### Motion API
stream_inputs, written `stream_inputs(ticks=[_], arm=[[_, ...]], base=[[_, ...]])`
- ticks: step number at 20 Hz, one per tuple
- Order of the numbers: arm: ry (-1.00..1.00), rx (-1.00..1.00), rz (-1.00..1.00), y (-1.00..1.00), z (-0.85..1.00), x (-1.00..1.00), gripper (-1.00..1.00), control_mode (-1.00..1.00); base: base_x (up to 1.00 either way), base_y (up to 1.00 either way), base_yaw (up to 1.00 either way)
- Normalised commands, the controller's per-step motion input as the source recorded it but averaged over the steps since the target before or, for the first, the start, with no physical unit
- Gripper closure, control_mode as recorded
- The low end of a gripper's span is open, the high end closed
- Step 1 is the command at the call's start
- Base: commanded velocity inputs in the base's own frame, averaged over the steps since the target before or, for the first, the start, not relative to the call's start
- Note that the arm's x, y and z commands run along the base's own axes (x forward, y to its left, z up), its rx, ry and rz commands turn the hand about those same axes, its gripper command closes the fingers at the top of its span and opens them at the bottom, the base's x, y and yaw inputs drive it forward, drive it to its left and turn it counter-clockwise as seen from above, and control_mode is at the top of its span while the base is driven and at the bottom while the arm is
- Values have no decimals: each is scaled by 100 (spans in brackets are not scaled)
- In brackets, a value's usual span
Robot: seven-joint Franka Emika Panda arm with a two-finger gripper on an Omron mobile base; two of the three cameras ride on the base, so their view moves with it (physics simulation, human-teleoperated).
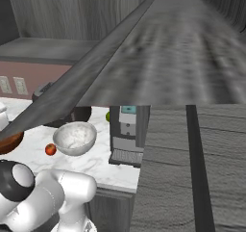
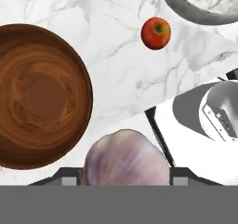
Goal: Pick both bowls and place them on the counter. Then place the garlic in one bowl and place the apple in the other bowl.
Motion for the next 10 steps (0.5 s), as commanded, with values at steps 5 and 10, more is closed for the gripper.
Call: stream_inputs(ticks=[5, 10], arm=[[7, 0, 25, 36, -22, 26, 100, -100], [4, 0, 24, 27, -21, 20, 100, -100]], base=[[0, 0, 0], [0, 0, 0]])
